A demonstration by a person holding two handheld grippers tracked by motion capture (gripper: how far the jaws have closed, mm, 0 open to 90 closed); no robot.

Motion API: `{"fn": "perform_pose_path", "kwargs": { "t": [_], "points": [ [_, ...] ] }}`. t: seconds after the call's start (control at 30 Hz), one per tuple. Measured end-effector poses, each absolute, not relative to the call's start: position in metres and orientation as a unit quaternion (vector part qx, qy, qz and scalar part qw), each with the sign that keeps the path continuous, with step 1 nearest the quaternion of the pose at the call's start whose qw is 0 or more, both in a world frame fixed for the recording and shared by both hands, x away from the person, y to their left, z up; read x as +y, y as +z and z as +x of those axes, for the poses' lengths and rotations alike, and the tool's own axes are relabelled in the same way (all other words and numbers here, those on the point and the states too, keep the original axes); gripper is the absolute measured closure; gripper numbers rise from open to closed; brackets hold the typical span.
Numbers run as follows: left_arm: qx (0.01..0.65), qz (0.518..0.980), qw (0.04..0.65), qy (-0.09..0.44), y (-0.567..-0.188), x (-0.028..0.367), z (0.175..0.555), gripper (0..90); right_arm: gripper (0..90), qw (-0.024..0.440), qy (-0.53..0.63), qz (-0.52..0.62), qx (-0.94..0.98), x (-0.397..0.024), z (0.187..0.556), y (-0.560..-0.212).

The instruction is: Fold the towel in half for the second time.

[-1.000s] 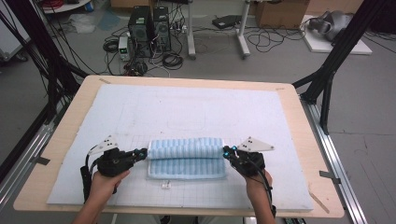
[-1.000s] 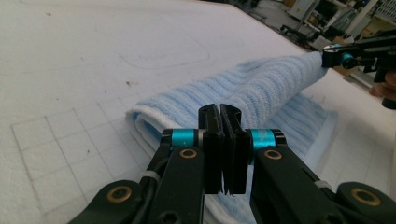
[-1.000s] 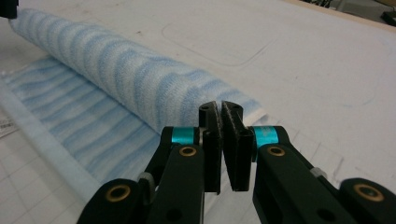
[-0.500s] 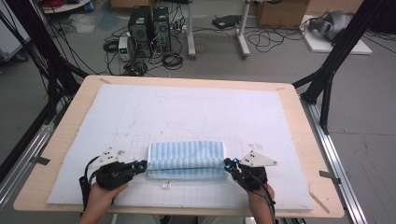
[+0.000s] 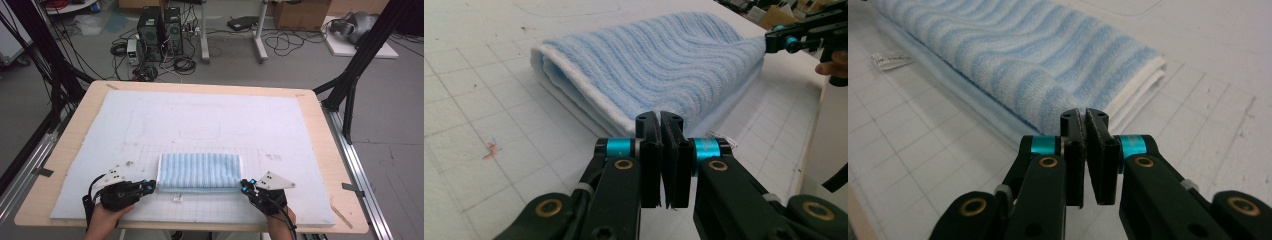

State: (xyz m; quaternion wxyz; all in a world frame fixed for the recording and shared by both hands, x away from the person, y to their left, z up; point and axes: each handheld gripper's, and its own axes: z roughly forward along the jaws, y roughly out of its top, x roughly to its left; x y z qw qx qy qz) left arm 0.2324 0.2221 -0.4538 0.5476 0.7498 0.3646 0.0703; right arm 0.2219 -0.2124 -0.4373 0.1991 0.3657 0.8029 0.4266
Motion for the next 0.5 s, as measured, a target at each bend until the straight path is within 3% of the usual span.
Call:
{"fn": "perform_pose_path", "kwargs": {
  "t": [0.1, 0.27, 0.37, 0.5],
  "points": [
    [0.364, 0.743, 0.557, 0.072, -0.452, 0.225, 0.232, 83.9, 83.7, 0.198, 0.427, 0.367, 0.802, -0.213, 0.22, -0.44],
    [0.377, 0.721, 0.576, 0.079, -0.441, 0.227, 0.239, 68.9, 60.5, 0.201, 0.451, 0.387, 0.779, -0.216, 0.221, -0.433],
    [0.381, 0.711, 0.586, 0.08, -0.432, 0.221, 0.246, 65.5, 58.3, 0.203, 0.469, 0.389, 0.766, -0.213, 0.226, -0.423],
    [0.389, 0.714, 0.575, 0.085, -0.43, 0.207, 0.258, 67.4, 63.8, 0.209, 0.472, 0.377, 0.769, -0.197, 0.237, -0.415]
  ]
}}
